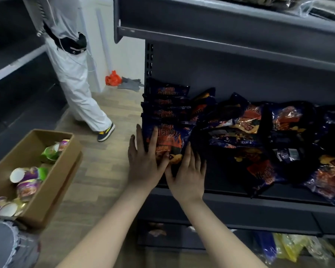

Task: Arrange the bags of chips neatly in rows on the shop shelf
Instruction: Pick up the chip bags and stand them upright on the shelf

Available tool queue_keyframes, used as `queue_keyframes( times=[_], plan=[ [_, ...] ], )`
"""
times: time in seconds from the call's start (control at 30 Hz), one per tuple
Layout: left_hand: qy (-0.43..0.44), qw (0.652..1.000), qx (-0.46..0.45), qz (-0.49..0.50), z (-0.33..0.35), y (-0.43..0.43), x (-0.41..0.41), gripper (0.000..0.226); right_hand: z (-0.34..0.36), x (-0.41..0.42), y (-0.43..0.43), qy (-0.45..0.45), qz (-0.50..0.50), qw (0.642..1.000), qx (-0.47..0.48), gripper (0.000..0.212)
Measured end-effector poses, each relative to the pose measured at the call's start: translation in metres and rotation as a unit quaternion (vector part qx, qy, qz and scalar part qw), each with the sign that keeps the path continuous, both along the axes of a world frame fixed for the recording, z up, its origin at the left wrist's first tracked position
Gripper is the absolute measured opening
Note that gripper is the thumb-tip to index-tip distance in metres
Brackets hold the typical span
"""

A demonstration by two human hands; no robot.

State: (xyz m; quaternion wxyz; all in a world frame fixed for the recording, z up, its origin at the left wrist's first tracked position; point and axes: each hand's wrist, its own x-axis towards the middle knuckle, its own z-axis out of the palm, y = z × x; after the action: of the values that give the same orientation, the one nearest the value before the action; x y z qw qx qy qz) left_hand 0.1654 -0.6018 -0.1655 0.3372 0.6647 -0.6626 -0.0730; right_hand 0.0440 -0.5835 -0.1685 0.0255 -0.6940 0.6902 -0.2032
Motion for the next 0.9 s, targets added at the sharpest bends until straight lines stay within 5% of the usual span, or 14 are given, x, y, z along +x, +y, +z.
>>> queue_keyframes(
  times=[0.9],
  plan=[
    [0.020, 0.996, -0.085, 0.001, -0.010, -0.007, -0.004, 0.075, -0.004, -0.005, -0.009, -0.067, 0.040, 0.997, 0.016, 0.082]
  ],
)
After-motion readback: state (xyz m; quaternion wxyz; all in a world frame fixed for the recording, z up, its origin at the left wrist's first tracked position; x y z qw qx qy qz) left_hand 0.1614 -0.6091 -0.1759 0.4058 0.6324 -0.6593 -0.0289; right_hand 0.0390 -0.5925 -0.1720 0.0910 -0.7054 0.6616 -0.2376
